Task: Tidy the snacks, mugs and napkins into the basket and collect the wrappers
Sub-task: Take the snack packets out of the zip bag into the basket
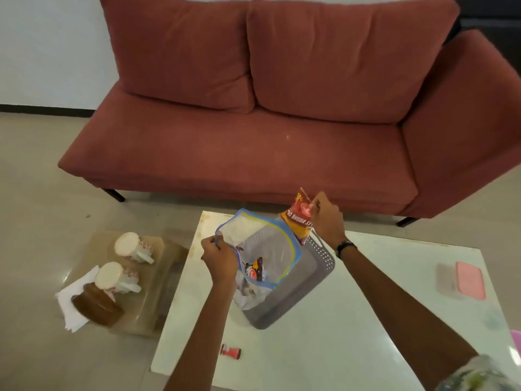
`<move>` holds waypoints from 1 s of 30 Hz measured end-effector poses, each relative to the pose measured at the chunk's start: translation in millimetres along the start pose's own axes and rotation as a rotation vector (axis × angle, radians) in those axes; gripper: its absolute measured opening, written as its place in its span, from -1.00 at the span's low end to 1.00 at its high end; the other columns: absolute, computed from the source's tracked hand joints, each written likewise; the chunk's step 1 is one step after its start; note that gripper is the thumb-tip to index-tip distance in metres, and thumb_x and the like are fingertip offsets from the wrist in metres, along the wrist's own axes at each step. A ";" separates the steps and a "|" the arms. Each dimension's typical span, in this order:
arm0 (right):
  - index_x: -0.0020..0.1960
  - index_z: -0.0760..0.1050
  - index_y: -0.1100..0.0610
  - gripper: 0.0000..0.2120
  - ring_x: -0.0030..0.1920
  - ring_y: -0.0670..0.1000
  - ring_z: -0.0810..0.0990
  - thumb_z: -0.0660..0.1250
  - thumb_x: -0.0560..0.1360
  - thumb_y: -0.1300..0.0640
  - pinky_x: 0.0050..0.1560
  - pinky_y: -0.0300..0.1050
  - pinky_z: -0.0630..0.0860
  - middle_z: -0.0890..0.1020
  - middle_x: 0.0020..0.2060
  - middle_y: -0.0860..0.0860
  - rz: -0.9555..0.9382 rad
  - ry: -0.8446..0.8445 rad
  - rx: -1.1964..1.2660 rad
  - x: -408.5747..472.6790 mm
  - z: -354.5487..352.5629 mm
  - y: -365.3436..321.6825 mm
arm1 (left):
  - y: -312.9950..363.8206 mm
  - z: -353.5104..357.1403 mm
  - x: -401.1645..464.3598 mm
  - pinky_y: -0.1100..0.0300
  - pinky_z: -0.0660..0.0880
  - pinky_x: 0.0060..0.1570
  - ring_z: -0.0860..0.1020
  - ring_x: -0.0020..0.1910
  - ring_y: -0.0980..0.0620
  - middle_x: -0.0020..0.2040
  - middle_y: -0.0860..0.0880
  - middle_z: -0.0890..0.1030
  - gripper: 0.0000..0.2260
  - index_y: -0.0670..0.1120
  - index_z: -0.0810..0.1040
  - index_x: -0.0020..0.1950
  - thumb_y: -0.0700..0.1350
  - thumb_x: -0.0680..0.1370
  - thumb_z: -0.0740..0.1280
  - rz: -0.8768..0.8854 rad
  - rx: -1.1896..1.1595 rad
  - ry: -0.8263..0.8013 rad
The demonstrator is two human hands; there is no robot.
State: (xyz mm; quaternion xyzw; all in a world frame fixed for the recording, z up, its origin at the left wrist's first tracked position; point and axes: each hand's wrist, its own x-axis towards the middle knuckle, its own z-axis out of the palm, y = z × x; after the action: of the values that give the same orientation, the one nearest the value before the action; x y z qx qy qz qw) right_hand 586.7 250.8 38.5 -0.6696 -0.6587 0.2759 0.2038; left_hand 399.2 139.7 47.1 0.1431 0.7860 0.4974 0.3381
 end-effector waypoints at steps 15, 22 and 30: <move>0.05 0.39 0.25 -0.84 -0.04 0.31 0.58 0.08 0.57 0.22 -0.20 -0.05 0.33 0.60 -0.02 0.31 0.238 -0.086 -0.120 91.9 179.4 117.5 | -69.1 36.8 37.5 0.33 0.51 -0.27 0.56 -0.16 0.15 -0.17 0.08 0.54 -0.83 -0.06 0.36 0.01 0.01 0.61 0.09 0.052 0.032 -0.116; 0.06 0.46 0.22 -0.84 0.02 0.24 0.58 0.21 0.51 0.20 -0.10 -0.05 0.42 0.62 0.03 0.22 0.256 -0.011 0.065 82.2 157.9 116.2 | -92.0 42.6 43.2 0.20 0.55 -0.12 0.58 -0.03 -0.02 0.08 -0.16 0.53 -0.84 -0.03 0.38 -0.02 0.03 0.60 0.11 0.069 0.088 -0.159; -0.22 0.60 0.19 -0.89 -0.31 -0.03 0.62 0.32 0.45 0.27 -0.23 -0.31 0.49 0.68 -0.33 0.04 0.051 -0.070 0.250 -69.3 45.1 7.3 | -88.5 28.9 6.9 0.33 0.46 -0.23 0.54 -0.17 0.03 -0.13 -0.06 0.54 -0.84 -0.19 0.38 0.07 -0.11 0.62 0.12 0.078 0.068 -0.114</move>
State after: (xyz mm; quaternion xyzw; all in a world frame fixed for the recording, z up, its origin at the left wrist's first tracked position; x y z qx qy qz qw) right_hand 564.9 177.4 6.3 -0.6453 -0.6089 0.3842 0.2552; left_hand 423.5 122.3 -41.4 0.2132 0.7759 0.4741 0.3575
